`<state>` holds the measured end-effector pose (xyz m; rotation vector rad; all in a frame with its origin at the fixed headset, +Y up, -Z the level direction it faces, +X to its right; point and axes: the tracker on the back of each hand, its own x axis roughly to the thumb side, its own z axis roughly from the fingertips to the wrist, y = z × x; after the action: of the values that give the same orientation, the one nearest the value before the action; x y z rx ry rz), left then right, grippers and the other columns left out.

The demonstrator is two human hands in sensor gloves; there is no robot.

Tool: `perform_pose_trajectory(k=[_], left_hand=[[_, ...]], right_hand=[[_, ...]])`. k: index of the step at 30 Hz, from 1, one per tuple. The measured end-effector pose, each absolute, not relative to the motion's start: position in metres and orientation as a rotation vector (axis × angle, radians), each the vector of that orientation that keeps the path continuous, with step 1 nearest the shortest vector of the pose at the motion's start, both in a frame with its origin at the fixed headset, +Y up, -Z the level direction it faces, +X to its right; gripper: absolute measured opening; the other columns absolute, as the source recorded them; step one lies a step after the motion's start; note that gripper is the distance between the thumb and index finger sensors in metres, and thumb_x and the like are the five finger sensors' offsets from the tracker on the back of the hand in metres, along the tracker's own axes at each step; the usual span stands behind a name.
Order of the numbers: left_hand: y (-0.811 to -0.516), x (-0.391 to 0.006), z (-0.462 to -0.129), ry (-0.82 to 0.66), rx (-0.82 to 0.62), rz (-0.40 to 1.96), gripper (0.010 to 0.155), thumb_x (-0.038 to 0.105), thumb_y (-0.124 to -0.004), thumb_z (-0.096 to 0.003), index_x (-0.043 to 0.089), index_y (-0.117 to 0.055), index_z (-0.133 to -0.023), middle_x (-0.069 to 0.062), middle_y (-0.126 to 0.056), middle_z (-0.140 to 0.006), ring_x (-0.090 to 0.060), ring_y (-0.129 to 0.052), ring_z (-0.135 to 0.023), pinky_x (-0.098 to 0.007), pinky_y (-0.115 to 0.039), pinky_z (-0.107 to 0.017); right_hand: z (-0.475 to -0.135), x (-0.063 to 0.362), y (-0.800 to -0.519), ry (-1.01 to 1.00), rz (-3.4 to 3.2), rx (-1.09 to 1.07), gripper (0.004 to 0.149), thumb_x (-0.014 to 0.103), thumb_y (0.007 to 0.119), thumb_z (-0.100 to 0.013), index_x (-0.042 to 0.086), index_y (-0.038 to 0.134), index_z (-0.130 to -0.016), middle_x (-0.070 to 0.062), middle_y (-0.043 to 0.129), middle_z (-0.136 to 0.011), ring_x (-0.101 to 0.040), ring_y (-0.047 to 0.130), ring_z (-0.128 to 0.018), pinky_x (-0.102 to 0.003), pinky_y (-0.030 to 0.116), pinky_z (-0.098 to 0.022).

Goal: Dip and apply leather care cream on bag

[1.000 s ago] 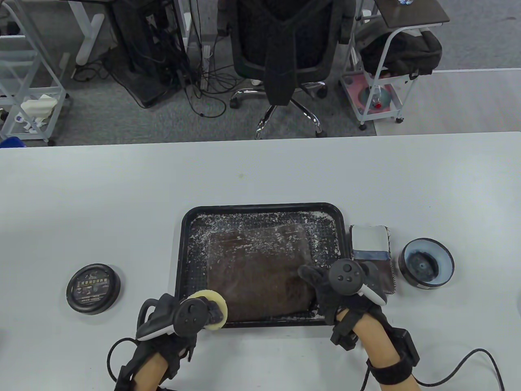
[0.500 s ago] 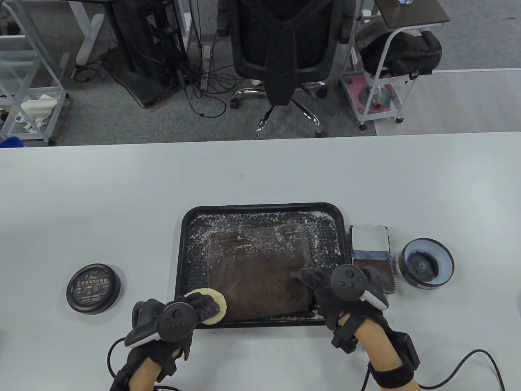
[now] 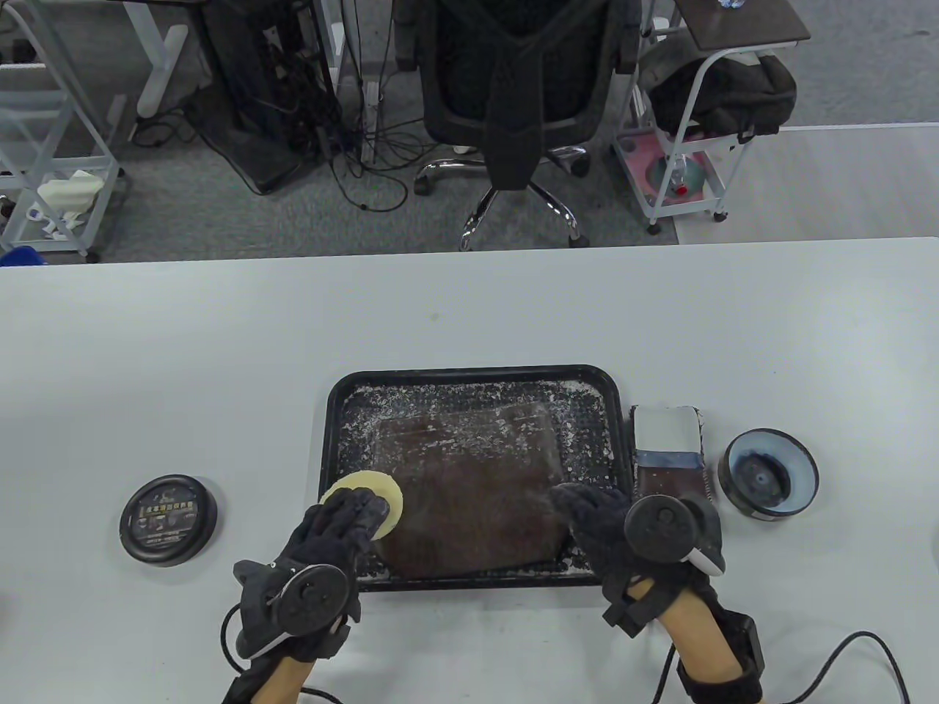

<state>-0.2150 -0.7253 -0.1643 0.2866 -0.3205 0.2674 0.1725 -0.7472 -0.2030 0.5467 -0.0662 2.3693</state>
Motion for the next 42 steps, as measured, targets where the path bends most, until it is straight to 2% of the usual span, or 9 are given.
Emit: perform_pose_trajectory(k=[8, 12, 19, 28, 36, 42], left_hand=[[-0.728, -0.226, -0.169, -0.250, 0.381, 0.196, 0.051, 0.018, -0.080, -0.0437, 0.036, -0.083, -0.092, 0.003, -0.083, -0.100, -0.026, -0.087, -0.092, -0.045, -0.074, -0.067], [-0.731, -0.239, -0.178, -0.176, 0.379, 0.144, 0.051, 0.019, -0.080, -0.0441, 0.036, -0.082, -0.093, 0.003, -0.082, -0.100, -0.026, -0.087, -0.093, -0.045, -0.073, -0.067], [-0.743, -0.259, -0.205, -0.046, 0.314, 0.072, 0.051, 0.019, -0.080, -0.0443, 0.035, -0.082, -0.093, 0.000, -0.082, -0.101, -0.027, -0.087, -0.092, -0.045, -0.074, -0.067], [-0.751, -0.270, -0.247, 0.022, 0.149, 0.017, 0.051, 0.020, -0.081, -0.0452, 0.036, -0.080, -0.094, 0.000, -0.081, -0.102, -0.026, -0.086, -0.094, -0.045, -0.073, -0.068], [-0.755, -0.273, -0.284, 0.083, 0.134, 0.033, 0.051, 0.021, -0.082, -0.0450, 0.036, -0.080, -0.094, 0.002, -0.081, -0.101, -0.026, -0.086, -0.093, -0.044, -0.072, -0.069], [-0.764, -0.268, -0.300, 0.096, 0.092, -0.042, 0.050, 0.022, -0.082, -0.0451, 0.037, -0.080, -0.093, 0.003, -0.081, -0.101, -0.025, -0.086, -0.094, -0.044, -0.072, -0.069]], right_hand=[[-0.197, 0.192, -0.731, -0.233, 2.326, 0.450, 0.044, 0.018, 0.085, -0.052, 0.011, 0.082, -0.096, -0.024, 0.082, -0.097, -0.048, 0.081, -0.077, -0.059, 0.065, -0.057], [-0.195, 0.195, -0.727, -0.286, 2.337, 0.431, 0.044, 0.018, 0.085, -0.052, 0.010, 0.083, -0.095, -0.024, 0.082, -0.097, -0.048, 0.081, -0.077, -0.059, 0.065, -0.057], [-0.194, 0.188, -0.727, -0.291, 2.372, 0.455, 0.044, 0.020, 0.085, -0.052, 0.011, 0.083, -0.095, -0.024, 0.082, -0.097, -0.048, 0.081, -0.076, -0.059, 0.066, -0.056], [-0.195, 0.182, -0.727, -0.276, 2.406, 0.481, 0.044, 0.020, 0.085, -0.053, 0.011, 0.083, -0.095, -0.024, 0.083, -0.096, -0.047, 0.082, -0.076, -0.058, 0.066, -0.056], [-0.192, 0.179, -0.723, -0.291, 2.413, 0.509, 0.044, 0.021, 0.085, -0.052, 0.011, 0.083, -0.095, -0.024, 0.083, -0.096, -0.047, 0.083, -0.075, -0.058, 0.067, -0.055], [-0.188, 0.174, -0.717, -0.326, 2.422, 0.553, 0.044, 0.021, 0.085, -0.052, 0.010, 0.083, -0.095, -0.024, 0.084, -0.095, -0.047, 0.084, -0.074, -0.057, 0.069, -0.054]])
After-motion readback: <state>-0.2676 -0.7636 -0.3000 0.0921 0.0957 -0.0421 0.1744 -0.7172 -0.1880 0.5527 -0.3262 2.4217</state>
